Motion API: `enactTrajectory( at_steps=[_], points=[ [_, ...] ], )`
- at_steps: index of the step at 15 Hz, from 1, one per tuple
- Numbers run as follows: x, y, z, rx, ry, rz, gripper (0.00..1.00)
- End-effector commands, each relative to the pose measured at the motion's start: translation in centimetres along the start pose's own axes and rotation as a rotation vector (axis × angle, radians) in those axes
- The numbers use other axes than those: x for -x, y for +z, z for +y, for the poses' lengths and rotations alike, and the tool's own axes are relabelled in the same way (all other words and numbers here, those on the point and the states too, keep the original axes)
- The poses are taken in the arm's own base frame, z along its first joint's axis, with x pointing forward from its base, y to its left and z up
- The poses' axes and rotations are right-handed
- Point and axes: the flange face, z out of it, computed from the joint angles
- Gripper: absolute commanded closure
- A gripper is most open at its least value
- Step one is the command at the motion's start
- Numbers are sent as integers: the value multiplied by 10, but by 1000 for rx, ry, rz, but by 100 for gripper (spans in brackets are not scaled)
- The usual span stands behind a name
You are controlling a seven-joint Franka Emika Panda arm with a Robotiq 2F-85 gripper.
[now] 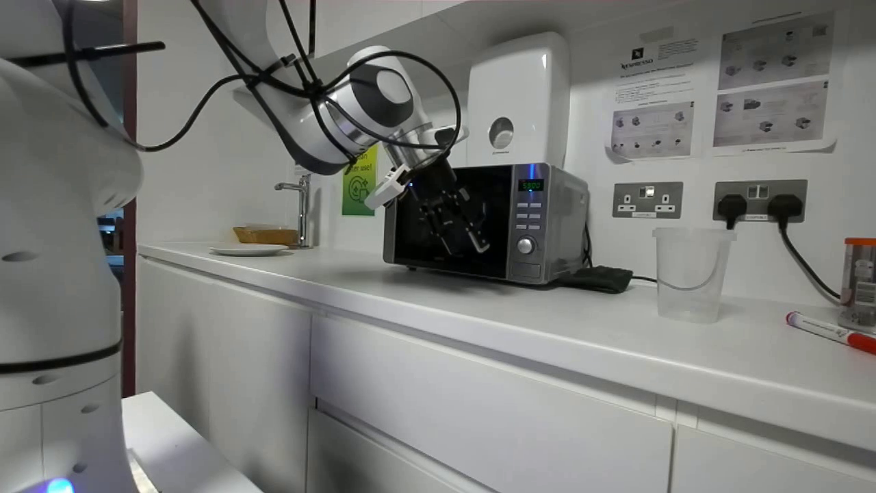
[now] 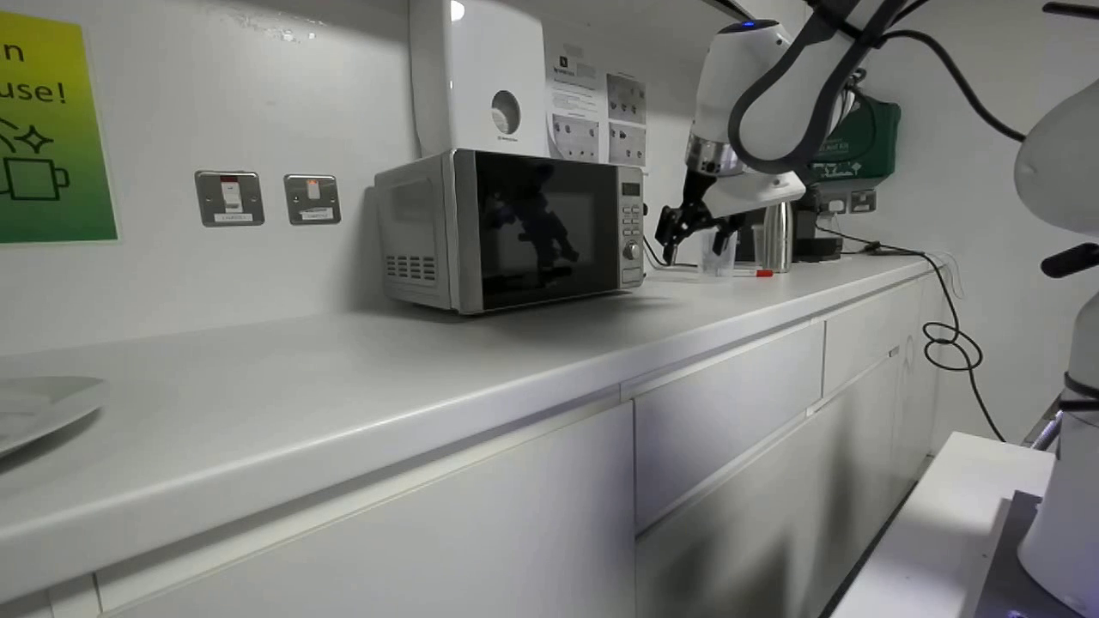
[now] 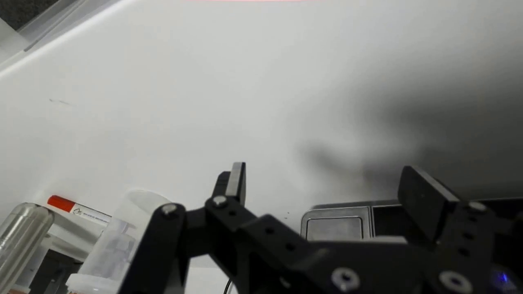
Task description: Turn the knob on the microwave to the right
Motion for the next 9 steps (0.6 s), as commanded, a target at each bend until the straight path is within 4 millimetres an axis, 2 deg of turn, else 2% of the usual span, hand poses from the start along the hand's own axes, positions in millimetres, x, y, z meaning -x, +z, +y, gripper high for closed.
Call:
enactTrajectory(
  at_steps=[1,7,9],
  points=[
    [-1,1,-1,-6,12,-3,0],
    [-1,2,-1,-7,12,-8,0],
    [-5,10,1,5,19,-5,0]
  ],
)
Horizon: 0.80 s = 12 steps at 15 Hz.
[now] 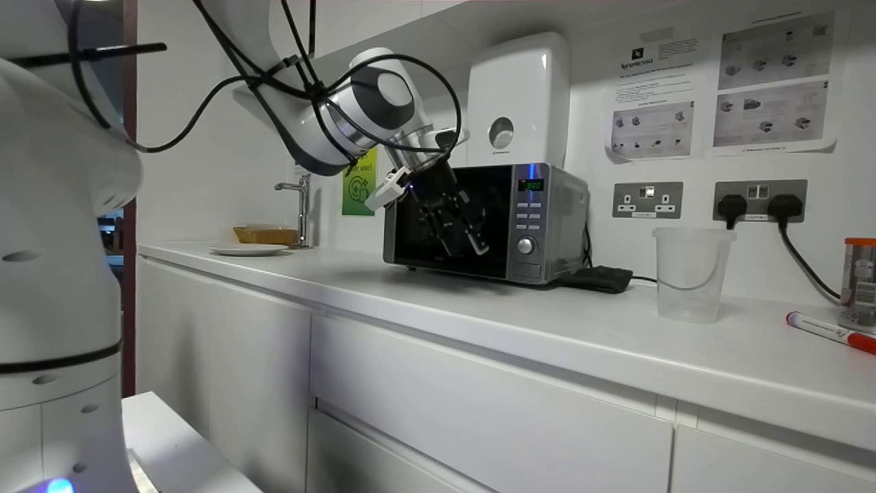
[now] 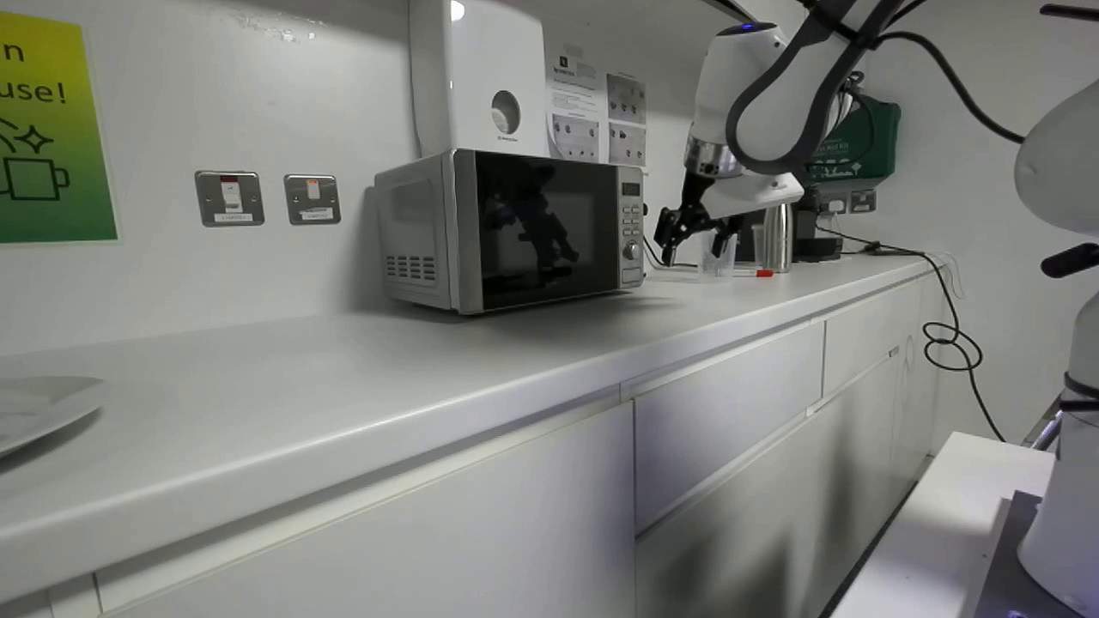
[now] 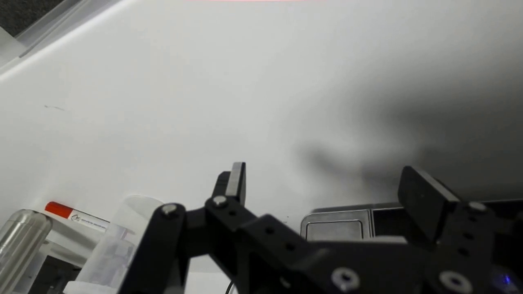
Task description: Turn the knob on the microwave to the right
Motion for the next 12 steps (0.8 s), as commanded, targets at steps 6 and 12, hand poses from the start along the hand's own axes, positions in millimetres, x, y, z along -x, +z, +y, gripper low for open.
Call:
enactTrajectory(
  at_steps=[6,12],
  points=[
    [-33,32,5,-9,43,61,0],
    [-53,55,5,-79,88,77,0]
  ],
)
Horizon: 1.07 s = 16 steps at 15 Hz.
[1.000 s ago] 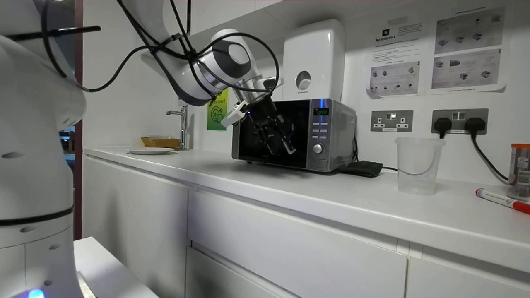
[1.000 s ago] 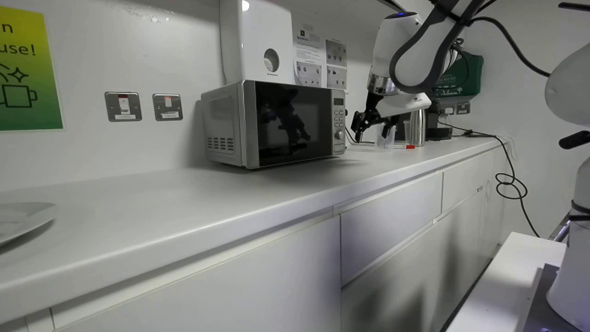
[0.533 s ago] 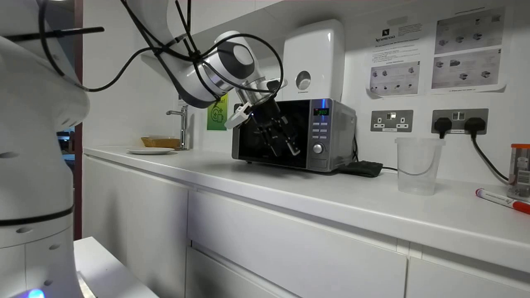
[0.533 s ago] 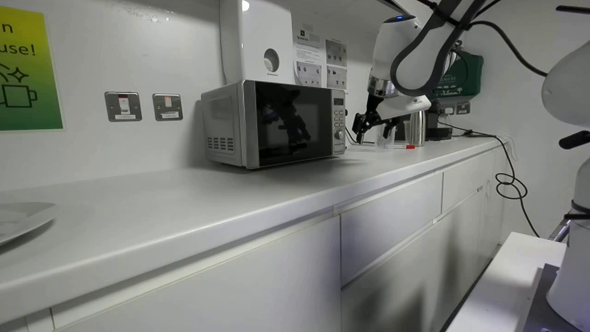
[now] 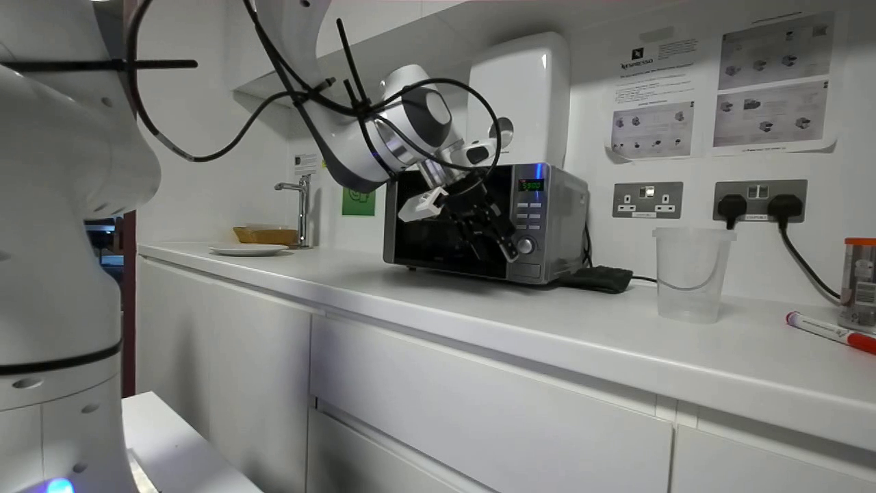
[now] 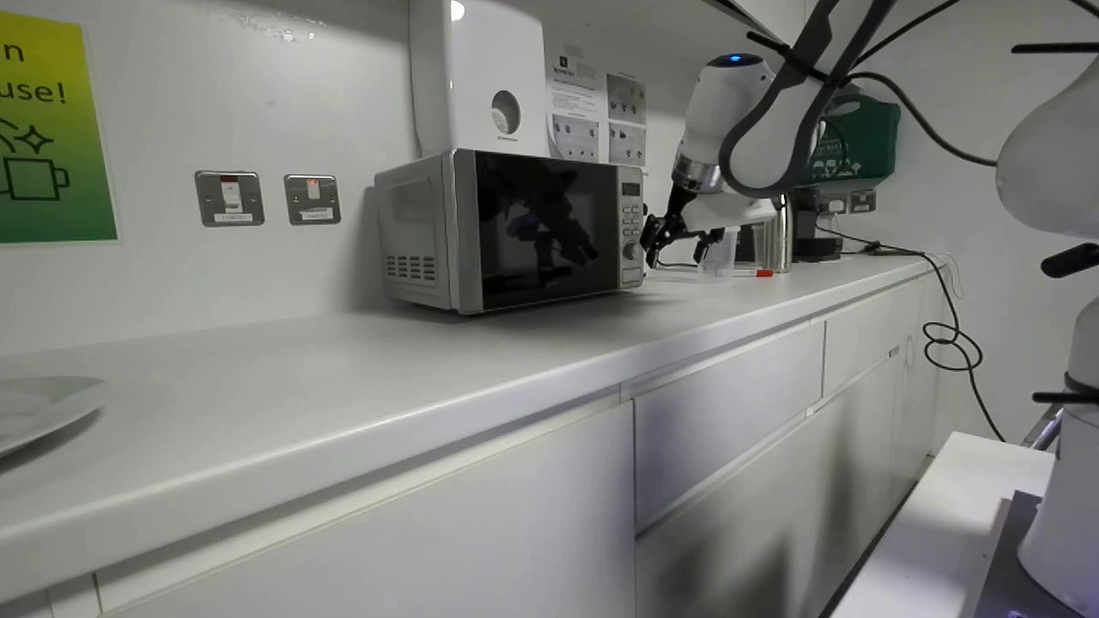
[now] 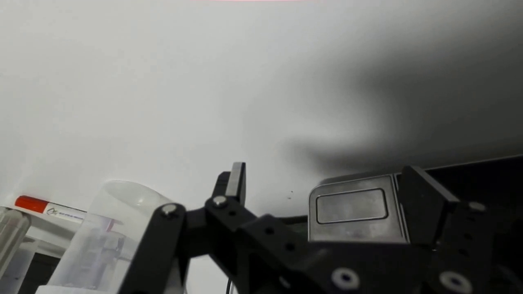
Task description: Turn the knob on the microwave to the right
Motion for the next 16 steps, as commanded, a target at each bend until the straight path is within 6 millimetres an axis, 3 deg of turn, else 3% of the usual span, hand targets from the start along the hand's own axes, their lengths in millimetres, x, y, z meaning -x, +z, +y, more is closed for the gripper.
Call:
enactTrajectory(
  at_steps=[1,13,14,16],
  points=[
    [-17,18,-3,-45,37,10,0],
    [-52,26,0,-86,99,66,0],
    [-53,27,0,-88,105,66,25],
    [-54,29,0,-90,108,66,33]
  ],
)
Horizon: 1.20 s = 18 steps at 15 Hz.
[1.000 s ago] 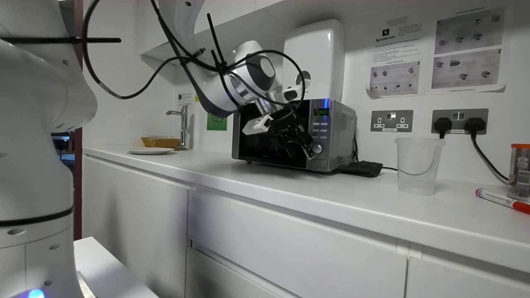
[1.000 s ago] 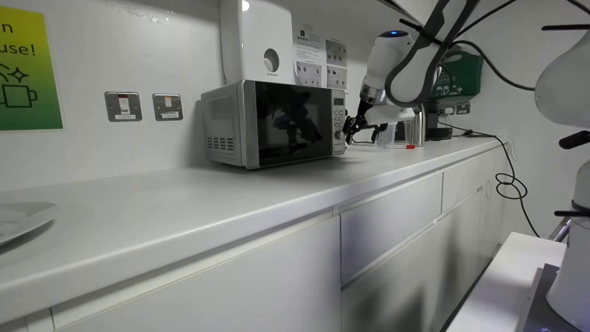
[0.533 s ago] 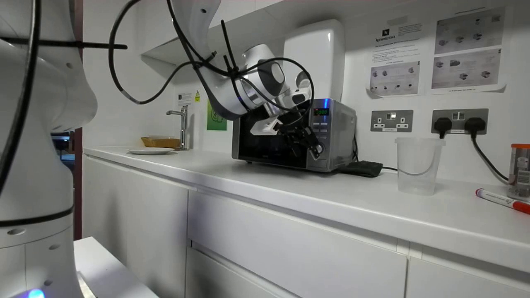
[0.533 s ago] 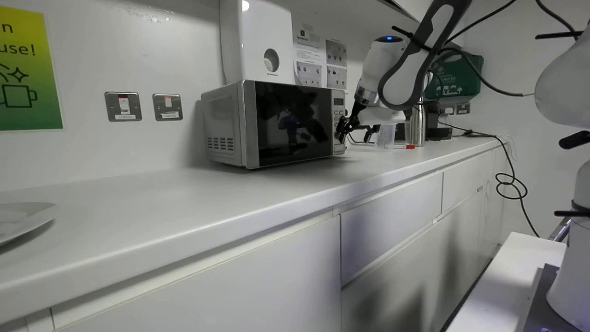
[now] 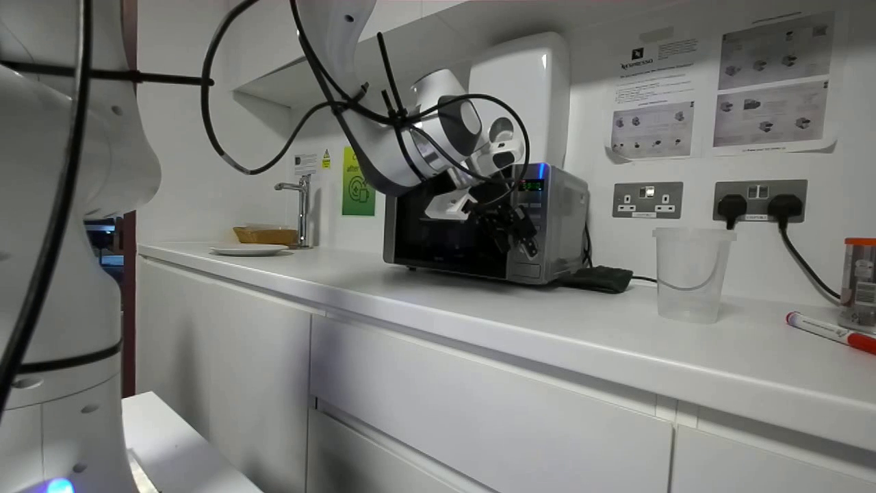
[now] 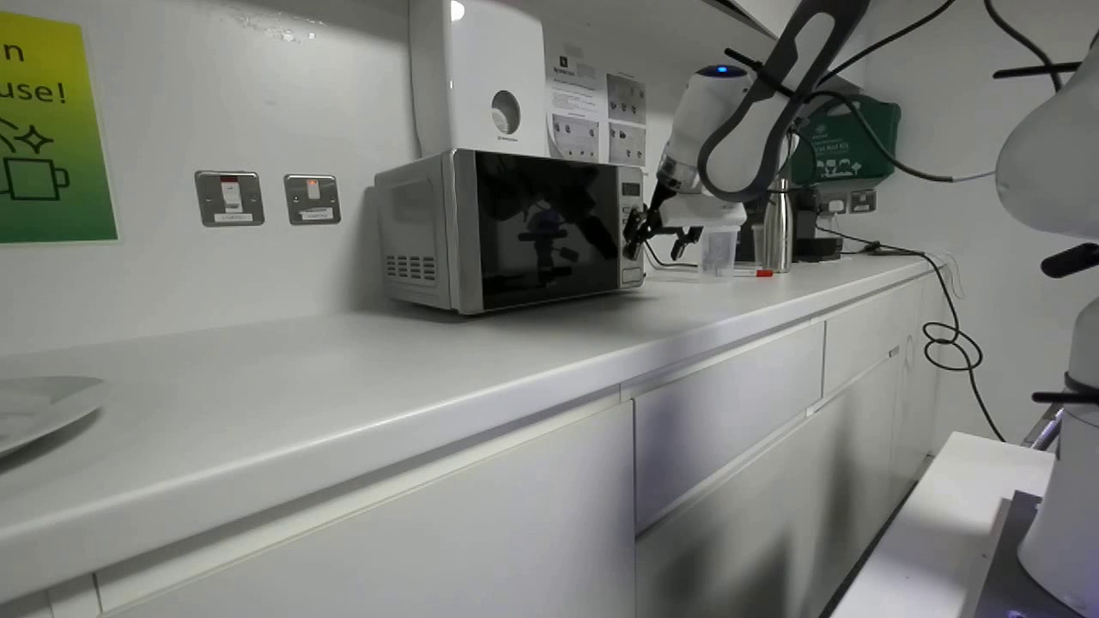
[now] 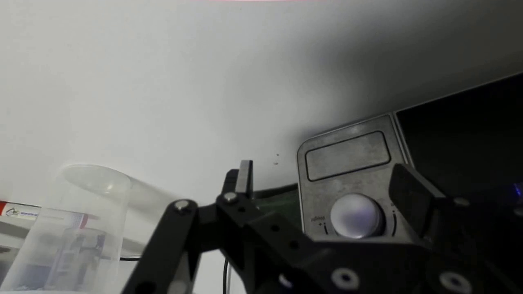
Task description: Turn the knob on the microwave to the right
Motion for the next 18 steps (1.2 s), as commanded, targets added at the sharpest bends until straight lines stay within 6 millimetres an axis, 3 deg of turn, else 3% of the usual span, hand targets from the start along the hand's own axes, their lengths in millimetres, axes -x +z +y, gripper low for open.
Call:
enactTrajectory(
  at_steps=[1,2,5,8,9,10,13,14,18],
  points=[
    [-11,6,1,-22,27,24,41],
    [-12,6,1,-22,27,25,42],
    [-15,8,1,-25,28,27,17],
    [-18,10,-2,-34,32,28,6],
    [-19,11,-3,-37,35,28,6],
    [-21,11,-4,-39,38,28,12],
    [-24,15,-7,-54,62,23,19],
    [-25,16,-8,-60,72,21,14],
    [-26,20,-8,-73,124,9,11]
  ],
)
